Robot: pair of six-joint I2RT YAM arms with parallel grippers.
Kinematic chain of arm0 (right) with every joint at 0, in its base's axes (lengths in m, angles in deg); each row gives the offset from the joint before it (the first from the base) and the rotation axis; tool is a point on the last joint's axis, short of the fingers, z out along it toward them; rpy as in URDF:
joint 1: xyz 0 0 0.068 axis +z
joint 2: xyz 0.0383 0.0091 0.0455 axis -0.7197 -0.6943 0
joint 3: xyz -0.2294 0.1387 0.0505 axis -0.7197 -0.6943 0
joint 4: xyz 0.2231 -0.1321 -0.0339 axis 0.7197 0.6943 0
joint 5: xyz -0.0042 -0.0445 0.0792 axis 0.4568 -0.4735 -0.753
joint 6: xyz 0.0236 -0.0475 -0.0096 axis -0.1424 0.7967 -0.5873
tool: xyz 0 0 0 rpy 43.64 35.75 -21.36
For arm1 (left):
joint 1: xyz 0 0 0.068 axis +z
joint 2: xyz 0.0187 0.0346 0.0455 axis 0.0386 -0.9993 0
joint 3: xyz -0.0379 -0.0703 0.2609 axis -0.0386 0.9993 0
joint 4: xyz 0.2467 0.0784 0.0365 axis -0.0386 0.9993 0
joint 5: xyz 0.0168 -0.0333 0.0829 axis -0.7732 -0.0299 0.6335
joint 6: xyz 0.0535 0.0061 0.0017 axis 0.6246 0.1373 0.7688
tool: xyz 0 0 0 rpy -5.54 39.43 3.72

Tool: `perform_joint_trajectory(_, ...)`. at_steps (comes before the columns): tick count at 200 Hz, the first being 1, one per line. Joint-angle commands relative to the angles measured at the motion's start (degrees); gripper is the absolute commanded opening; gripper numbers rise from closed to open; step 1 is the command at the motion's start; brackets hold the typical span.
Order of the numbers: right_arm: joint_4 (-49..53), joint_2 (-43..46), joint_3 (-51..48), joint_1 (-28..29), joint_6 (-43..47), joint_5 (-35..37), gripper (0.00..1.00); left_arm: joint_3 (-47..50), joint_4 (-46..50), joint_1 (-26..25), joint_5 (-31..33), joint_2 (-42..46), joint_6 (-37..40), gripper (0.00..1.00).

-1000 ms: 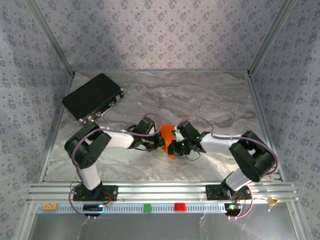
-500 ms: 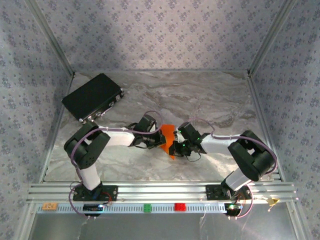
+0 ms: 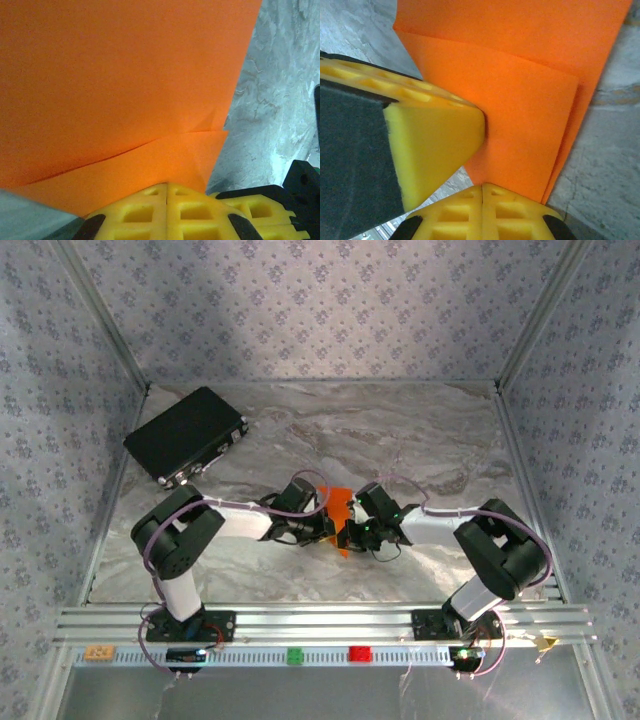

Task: Fold a paper plane with a square sheet of paper (pick it up from the middle)
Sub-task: Third fold the triangle at the center of the table.

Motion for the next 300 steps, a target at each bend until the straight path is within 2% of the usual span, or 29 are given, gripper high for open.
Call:
perform_joint_trajectory(1,4.6,-2.3,-1.1,-0.4,-0.3,4.9,0.0,2.1,0.1,1.8,2.1,-2.8,0.7,0.0)
perform_joint_trajectory(77,4.4,-2.0,-1.9,-0.4,-0.2,5.0,0.0,2.7,1.4,8.4,1.3,-1.6,6.0,0.0)
perform_joint_trajectory(169,4.3,-2.1,-2.2,-0.5,0.1,4.7,0.0,2.6,1.1,13.4,-0.2,-1.8,8.0,0.0)
perform_joint_trajectory(300,4.1,-2.0,-2.1,-0.8,0.3,4.3,0.0,1.4,0.8,14.3,-1.2,5.6,8.0,0.01)
